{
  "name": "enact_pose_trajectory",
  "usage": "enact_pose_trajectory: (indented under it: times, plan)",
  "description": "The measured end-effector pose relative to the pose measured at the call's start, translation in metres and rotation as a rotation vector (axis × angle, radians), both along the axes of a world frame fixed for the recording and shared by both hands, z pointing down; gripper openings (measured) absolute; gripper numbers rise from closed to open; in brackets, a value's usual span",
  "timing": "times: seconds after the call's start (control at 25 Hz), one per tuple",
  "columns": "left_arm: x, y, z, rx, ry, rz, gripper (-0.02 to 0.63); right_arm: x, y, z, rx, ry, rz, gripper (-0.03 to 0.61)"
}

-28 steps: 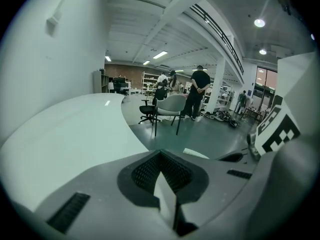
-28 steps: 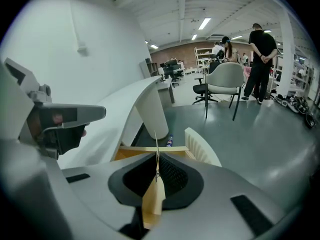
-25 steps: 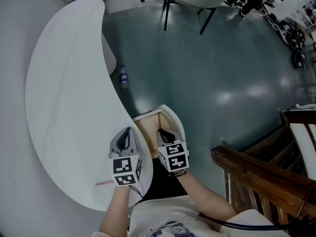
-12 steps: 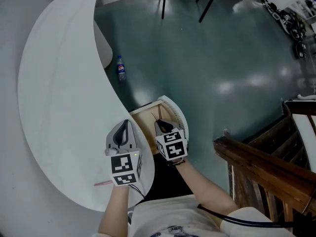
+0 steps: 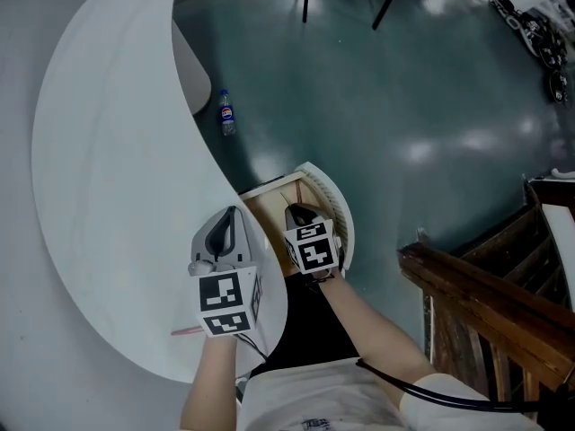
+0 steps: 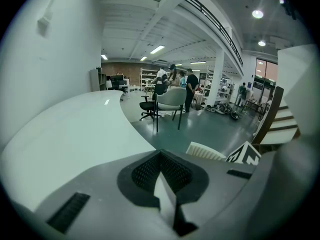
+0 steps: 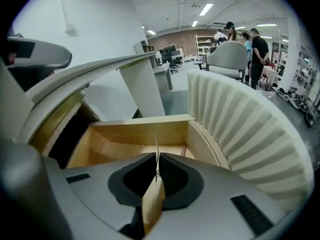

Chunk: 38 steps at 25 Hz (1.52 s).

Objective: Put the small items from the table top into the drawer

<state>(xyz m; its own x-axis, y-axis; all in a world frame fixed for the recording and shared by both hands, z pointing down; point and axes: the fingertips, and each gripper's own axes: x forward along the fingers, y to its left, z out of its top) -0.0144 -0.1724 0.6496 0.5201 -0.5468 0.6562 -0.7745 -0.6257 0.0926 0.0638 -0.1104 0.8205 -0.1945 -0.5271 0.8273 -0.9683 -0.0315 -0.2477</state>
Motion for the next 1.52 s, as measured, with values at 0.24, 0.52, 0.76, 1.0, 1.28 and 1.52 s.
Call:
enact_pose_trajectory:
  times: [0.24, 0.52, 0.76, 1.0, 1.28, 1.52]
  plan:
    - [0.001, -0.002, 0.003, -0.013, -0.022, 0.008, 0.023, 0.004, -0.004, 0.022, -0.031, 0.025, -0.01, 0.038]
    - [0.003, -0.001, 0.005, -0.023, -0.03, 0.015, 0.025, 0.005, -0.003, 0.038, -0.081, 0.021, -0.022, 0.038]
    - [0.005, 0.0, 0.004, -0.023, -0.031, 0.027, 0.023, 0.01, -0.005, 0.051, -0.116, 0.035, -0.018, 0.038]
    - [0.006, 0.001, 0.007, -0.029, -0.037, 0.031, 0.023, 0.013, 0.0, 0.065, -0.194, 0.058, -0.02, 0.038]
    - [0.007, 0.001, 0.006, -0.03, -0.04, 0.03, 0.025, 0.011, -0.002, 0.071, -0.215, 0.058, -0.019, 0.038]
    - [0.006, 0.002, 0.006, -0.033, -0.037, 0.038, 0.023, 0.009, 0.0, 0.074, -0.218, 0.063, -0.016, 0.04]
